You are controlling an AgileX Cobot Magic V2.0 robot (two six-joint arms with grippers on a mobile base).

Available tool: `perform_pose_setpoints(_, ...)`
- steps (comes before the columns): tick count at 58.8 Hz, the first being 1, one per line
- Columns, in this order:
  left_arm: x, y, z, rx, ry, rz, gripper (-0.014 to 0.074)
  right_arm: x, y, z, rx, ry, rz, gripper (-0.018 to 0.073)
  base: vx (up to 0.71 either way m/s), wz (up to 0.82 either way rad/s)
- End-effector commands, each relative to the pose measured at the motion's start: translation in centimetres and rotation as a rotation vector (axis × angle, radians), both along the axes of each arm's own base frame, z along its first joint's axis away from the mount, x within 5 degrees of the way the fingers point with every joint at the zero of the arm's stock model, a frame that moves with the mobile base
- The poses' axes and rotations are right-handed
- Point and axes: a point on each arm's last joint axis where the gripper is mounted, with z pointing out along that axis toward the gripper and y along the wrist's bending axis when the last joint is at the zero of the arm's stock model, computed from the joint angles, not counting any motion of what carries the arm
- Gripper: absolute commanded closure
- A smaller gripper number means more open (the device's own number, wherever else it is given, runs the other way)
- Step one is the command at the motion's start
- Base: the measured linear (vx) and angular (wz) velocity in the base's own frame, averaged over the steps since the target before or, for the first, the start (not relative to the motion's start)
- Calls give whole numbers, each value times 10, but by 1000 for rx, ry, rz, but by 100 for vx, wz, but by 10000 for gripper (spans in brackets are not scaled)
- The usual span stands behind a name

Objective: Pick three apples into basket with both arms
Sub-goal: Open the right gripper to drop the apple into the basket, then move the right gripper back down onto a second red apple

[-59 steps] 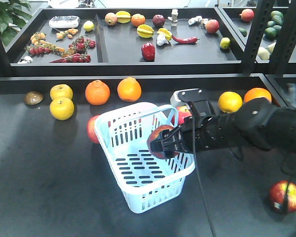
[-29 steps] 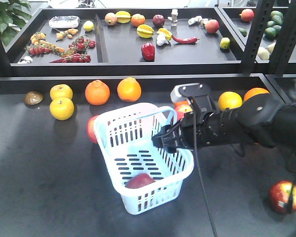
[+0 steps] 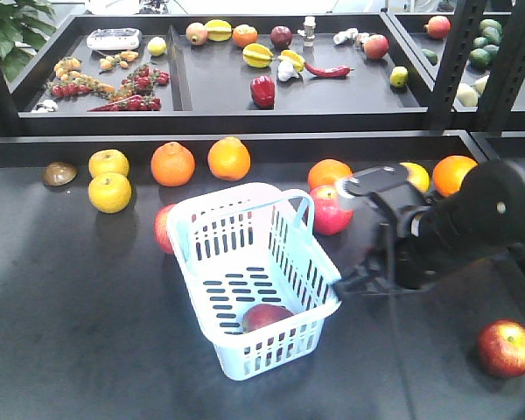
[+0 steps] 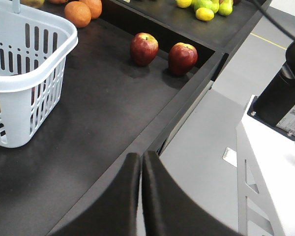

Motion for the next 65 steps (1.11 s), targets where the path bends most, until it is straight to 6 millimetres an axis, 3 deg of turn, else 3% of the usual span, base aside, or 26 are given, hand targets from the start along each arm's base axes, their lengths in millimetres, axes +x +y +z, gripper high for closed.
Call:
perform_pose_setpoints(1, 2, -1, 8, -22, -7, 7, 603, 5, -20, 21, -150, -131, -113, 564, 0, 0)
perform_pose_setpoints(10, 2, -1, 8, -22, -7, 7, 603, 13, -52, 21, -242, -135, -305, 549, 0, 0)
perform_pose_setpoints(18, 2, -1, 8, -22, -7, 7, 603, 22, -89, 21, -204, -132, -414, 462, 0, 0)
perform_pose_setpoints(28, 2, -1, 8, -22, -7, 7, 603, 29, -146, 20, -122, -91, -578, 220, 0, 0)
perform_pose_setpoints(37, 2, -1, 8, -22, -7, 7, 603, 38, -187, -3, -143, -28, -666, -36, 0, 0)
perform_pose_setpoints(46, 2, -1, 8, -22, -7, 7, 603, 48, -195, -36, -167, 70, -672, -168, 0, 0)
perform_pose_setpoints(65, 2, -1, 8, -22, -7, 7, 603, 61, -198, -89, -185, 196, -652, -143, 0, 0)
